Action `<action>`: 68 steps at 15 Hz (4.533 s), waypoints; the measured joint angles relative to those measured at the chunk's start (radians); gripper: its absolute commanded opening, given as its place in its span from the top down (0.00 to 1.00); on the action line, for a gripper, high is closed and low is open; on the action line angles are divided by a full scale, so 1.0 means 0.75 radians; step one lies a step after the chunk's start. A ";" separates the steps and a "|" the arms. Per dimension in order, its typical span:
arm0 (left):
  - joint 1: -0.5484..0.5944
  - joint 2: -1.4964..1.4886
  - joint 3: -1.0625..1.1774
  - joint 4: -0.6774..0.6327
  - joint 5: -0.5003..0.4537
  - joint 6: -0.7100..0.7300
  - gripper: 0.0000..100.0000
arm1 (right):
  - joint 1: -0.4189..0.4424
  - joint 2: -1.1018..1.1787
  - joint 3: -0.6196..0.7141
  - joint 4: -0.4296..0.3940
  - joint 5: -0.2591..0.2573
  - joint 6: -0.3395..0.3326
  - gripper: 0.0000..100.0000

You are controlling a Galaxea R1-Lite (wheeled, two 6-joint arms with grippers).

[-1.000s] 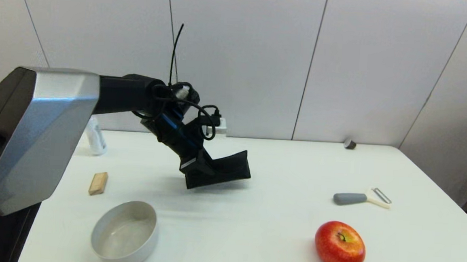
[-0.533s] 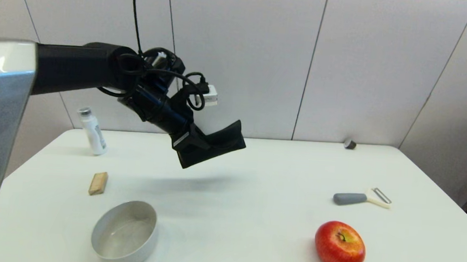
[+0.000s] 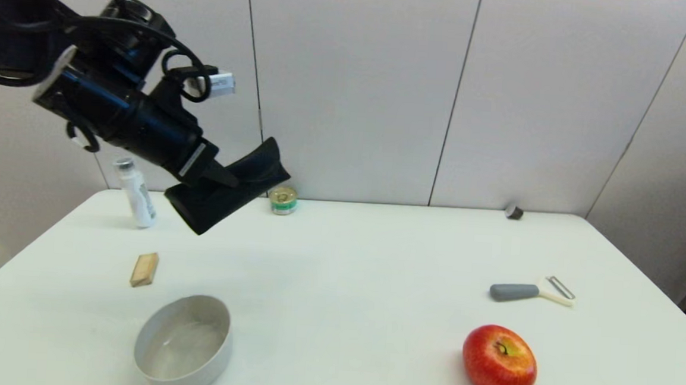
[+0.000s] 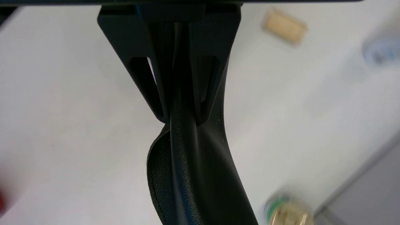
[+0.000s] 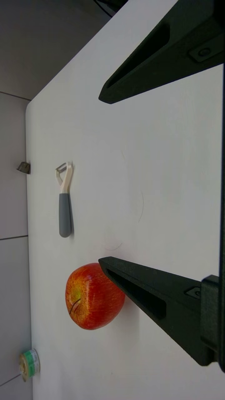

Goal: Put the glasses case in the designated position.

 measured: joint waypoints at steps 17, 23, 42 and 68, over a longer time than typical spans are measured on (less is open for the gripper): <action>0.220 -0.652 0.667 0.164 0.348 -0.658 1.00 | 0.000 0.000 0.000 0.000 -0.001 -0.001 0.00; 0.259 -0.661 0.699 0.156 0.348 -0.664 1.00 | 0.000 0.000 0.000 0.000 0.000 -0.001 0.00; 0.289 -0.663 0.744 0.121 0.359 -0.690 0.00 | 0.000 0.000 0.000 0.000 0.000 -0.001 0.00; 0.338 -1.418 1.273 -1.095 0.475 -0.212 0.00 | 0.000 0.000 0.000 0.000 -0.001 -0.001 0.00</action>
